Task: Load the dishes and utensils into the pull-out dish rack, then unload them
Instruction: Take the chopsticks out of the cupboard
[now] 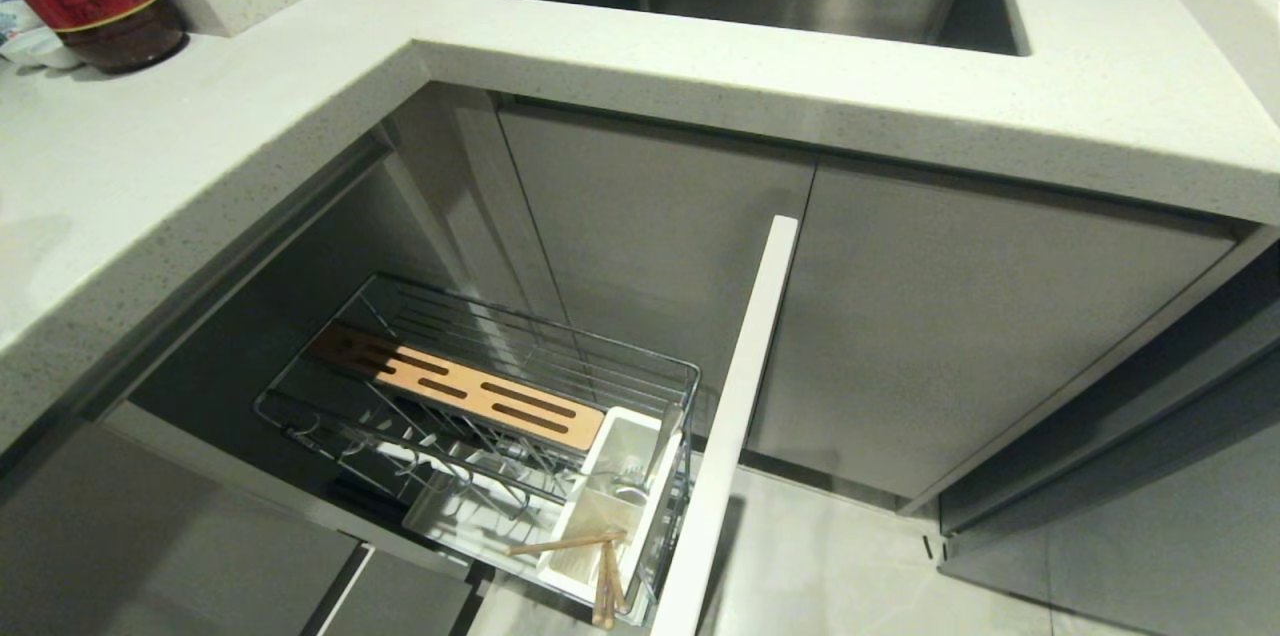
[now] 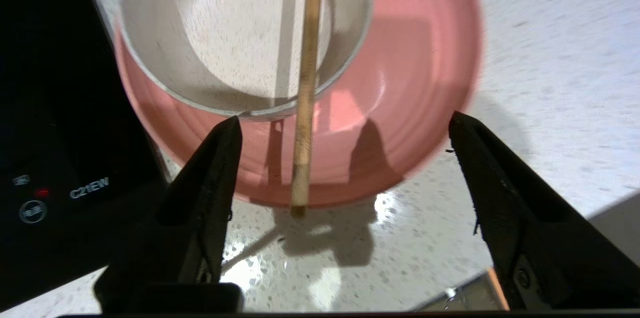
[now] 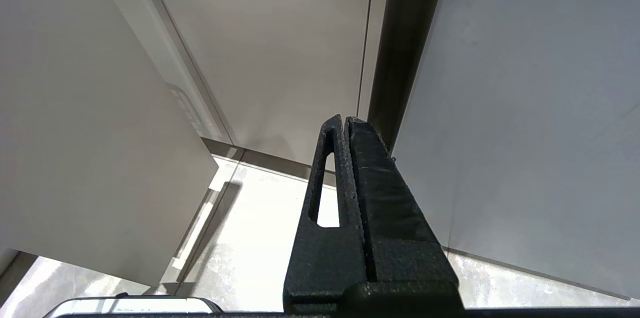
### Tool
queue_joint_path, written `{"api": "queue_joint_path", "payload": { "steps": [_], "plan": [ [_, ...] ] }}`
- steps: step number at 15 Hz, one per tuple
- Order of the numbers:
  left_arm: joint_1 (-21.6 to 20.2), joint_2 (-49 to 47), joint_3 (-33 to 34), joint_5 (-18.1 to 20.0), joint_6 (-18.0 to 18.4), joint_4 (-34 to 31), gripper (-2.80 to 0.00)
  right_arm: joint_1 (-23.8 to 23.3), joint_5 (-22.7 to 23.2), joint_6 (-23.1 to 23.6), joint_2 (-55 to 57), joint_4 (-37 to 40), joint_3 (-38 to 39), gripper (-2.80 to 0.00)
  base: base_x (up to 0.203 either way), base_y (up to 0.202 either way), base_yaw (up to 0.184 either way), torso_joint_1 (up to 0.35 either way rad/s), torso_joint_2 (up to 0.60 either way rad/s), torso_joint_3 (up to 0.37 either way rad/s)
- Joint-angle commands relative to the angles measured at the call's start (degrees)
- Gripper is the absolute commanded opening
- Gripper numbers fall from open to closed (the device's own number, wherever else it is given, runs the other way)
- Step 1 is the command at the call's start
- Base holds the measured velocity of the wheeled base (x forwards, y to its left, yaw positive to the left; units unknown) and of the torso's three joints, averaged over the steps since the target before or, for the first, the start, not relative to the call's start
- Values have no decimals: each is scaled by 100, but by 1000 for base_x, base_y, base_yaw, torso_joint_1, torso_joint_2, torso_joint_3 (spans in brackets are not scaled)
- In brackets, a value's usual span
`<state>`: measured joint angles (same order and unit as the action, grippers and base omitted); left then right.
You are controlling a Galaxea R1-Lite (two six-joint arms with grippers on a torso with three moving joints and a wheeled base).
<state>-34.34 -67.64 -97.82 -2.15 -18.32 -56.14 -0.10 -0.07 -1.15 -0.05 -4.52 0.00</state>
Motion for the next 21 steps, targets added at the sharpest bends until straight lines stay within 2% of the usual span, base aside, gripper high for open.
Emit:
{"api": "queue_joint_path", "payload": {
  "steps": [1,2,3,5,8,11,14,16,19,21],
  "plan": [
    [-2,301,-281,-5,-91,8,0,1,0,0,5,-5,153,-280,0,0,0,0,0,0],
    [2,388,-446,-7,-186,123,0,1,-1,0,5,-5,151,-280,0,0,0,0,0,0],
    [41,480,-679,-39,-250,361,-280,1,-1,0,5,-5,158,-280,0,0,0,0,0,0],
    [544,556,-978,-206,-394,970,-280,1,0,0,5,-5,153,-280,0,0,0,0,0,0],
    [1800,506,-1257,-324,-577,1681,-280,1,-1,0,5,-5,149,-280,0,0,0,0,0,0],
    [3198,296,-1236,-544,-1192,1840,-280,1,-1,0,5,-5,158,-280,0,0,0,0,0,0],
    [4617,-351,-1173,-620,-1417,1234,-280,1,-1,0,5,-5,149,-280,0,0,0,0,0,0],
    [5554,-942,-1148,-629,-1471,470,-280,1,6,0,5,-5,153,-280,0,0,0,0,0,0],
    [5862,-1888,-1155,-538,-1400,-532,-280,1,0,0,5,-5,153,-280,0,0,0,0,0,0],
    [6086,-2357,-1164,-72,-1313,-1183,-280,1,0,0,5,-5,152,-280,0,0,0,0,0,0]
  ]
}}
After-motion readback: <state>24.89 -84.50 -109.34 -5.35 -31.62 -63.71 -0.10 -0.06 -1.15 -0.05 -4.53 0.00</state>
